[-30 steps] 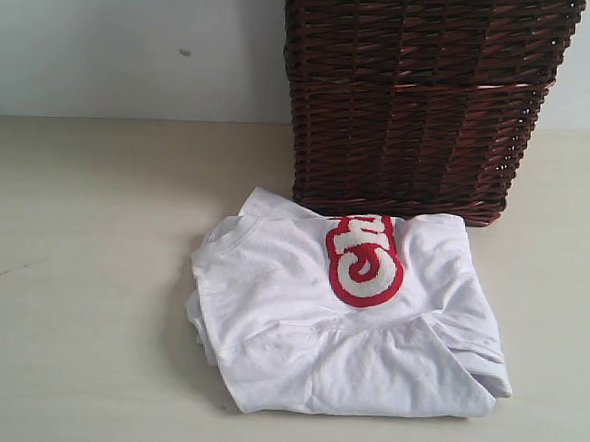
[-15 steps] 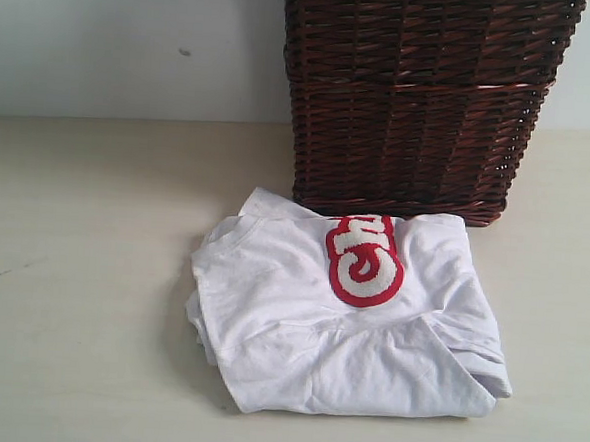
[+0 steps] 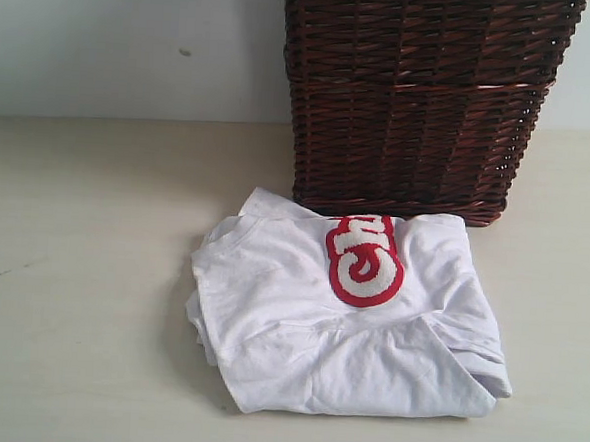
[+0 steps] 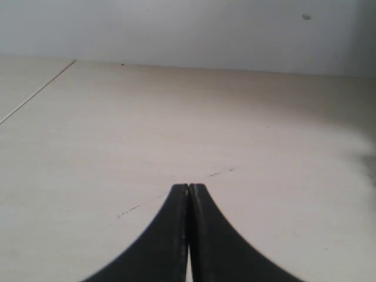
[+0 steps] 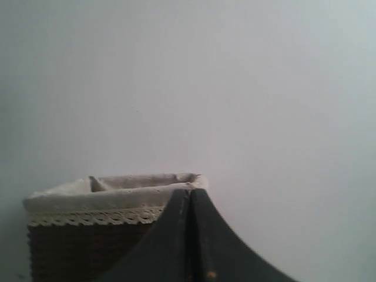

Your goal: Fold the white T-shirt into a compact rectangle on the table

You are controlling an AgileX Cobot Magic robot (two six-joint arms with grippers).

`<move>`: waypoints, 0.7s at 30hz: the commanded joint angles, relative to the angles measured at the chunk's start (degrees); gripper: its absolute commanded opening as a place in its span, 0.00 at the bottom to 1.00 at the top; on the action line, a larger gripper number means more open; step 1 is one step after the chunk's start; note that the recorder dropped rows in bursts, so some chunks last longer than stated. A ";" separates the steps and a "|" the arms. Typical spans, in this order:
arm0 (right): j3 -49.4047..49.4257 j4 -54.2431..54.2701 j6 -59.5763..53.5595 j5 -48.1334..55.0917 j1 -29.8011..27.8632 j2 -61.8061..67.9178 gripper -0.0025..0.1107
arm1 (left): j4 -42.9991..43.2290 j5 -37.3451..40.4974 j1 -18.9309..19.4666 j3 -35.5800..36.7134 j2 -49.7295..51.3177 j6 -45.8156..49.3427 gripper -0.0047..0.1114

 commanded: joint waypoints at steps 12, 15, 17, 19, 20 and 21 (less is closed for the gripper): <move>16.35 -12.51 -0.12 -0.87 -0.26 -0.15 0.02 | 0.05 -0.48 0.04 0.11 -0.28 0.26 0.04; 18.48 -12.51 -0.12 -0.74 -0.26 -0.15 0.02 | 0.05 -0.48 0.04 0.11 -0.28 0.26 0.04; 18.48 -12.40 -0.12 5.85 -0.26 -0.15 0.02 | 0.05 -0.48 0.04 0.11 -0.28 0.26 0.04; 18.48 -12.40 -0.12 9.55 -0.26 -0.15 0.02 | 0.05 -0.48 0.04 0.11 -0.28 0.26 0.04; 18.48 -12.40 -0.12 11.47 -0.26 -0.15 0.02 | 0.05 -0.48 0.04 0.11 -0.28 0.26 0.04; 18.48 -12.40 -0.12 12.97 -0.26 -0.15 0.02 | 0.05 -0.48 0.04 0.11 -0.28 0.26 0.04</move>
